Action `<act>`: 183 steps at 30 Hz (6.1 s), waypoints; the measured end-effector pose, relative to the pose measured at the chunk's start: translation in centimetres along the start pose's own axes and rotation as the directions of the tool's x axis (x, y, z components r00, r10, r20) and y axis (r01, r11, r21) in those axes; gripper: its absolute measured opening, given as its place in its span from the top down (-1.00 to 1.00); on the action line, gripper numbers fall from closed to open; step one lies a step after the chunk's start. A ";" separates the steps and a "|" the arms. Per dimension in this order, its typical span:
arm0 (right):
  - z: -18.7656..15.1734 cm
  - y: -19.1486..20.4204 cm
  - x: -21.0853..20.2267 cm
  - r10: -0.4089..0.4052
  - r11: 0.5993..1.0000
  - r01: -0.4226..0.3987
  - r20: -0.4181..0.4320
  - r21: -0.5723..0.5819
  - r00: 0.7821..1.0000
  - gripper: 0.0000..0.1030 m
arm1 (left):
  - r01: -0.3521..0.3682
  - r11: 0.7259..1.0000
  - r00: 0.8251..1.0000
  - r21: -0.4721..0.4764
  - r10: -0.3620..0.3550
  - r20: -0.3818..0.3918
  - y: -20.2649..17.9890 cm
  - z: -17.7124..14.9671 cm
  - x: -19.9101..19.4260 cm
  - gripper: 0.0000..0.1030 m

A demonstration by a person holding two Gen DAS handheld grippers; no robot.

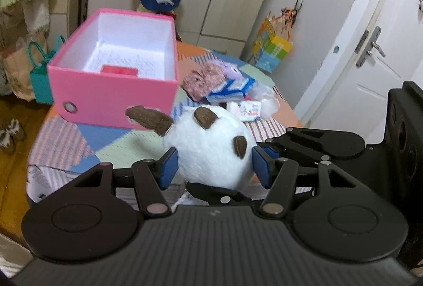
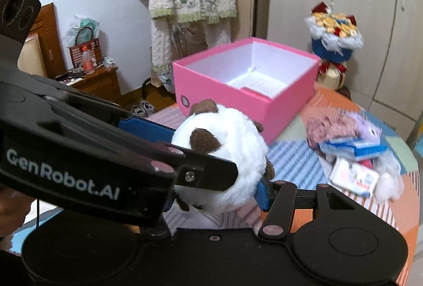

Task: Organize soft objects
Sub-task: 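Lift the white plush toy with the left tool into the pink box and release, then withdraw the left tool from the box toward the remaining items, then grasp the white tissue pack with the left tool while the right tool grasps the mesh puff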

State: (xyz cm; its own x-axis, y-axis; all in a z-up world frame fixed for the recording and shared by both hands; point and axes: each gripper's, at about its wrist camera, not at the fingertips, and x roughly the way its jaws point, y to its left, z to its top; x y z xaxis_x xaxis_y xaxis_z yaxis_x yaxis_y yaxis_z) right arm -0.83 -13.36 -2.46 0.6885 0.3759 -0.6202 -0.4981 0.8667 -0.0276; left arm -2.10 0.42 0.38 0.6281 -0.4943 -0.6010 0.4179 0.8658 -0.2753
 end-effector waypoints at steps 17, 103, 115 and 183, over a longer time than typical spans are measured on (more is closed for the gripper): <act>8.0 0.8 2.0 0.012 0.997 -0.004 0.107 -0.075 0.994 -0.30 | -0.028 0.999 0.990 0.036 0.023 0.138 4.4 6.6 -2.1 -0.13; 11.6 -8.7 -1.2 0.022 0.993 -0.015 0.057 -0.118 0.998 -0.54 | 0.005 0.981 0.992 0.192 -0.030 0.127 5.4 11.0 -0.3 -0.36; 4.5 -12.7 -6.6 -0.088 0.996 0.089 0.066 -0.017 0.994 -0.57 | 0.138 0.951 0.989 0.278 -0.148 0.015 0.2 8.3 1.5 -0.36; -8.6 -31.0 7.9 -0.072 0.934 0.062 0.014 0.351 0.997 0.08 | -0.209 0.958 0.977 0.195 0.198 0.076 -10.6 0.6 26.9 -0.46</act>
State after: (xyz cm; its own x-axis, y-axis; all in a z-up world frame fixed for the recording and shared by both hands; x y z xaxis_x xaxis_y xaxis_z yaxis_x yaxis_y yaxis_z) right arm 15.46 -40.05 -13.27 0.7296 0.3173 -0.6059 -0.2373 0.9483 0.2109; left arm 10.75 -22.11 -12.36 0.7462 -0.3177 -0.5850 0.3974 0.9176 0.0086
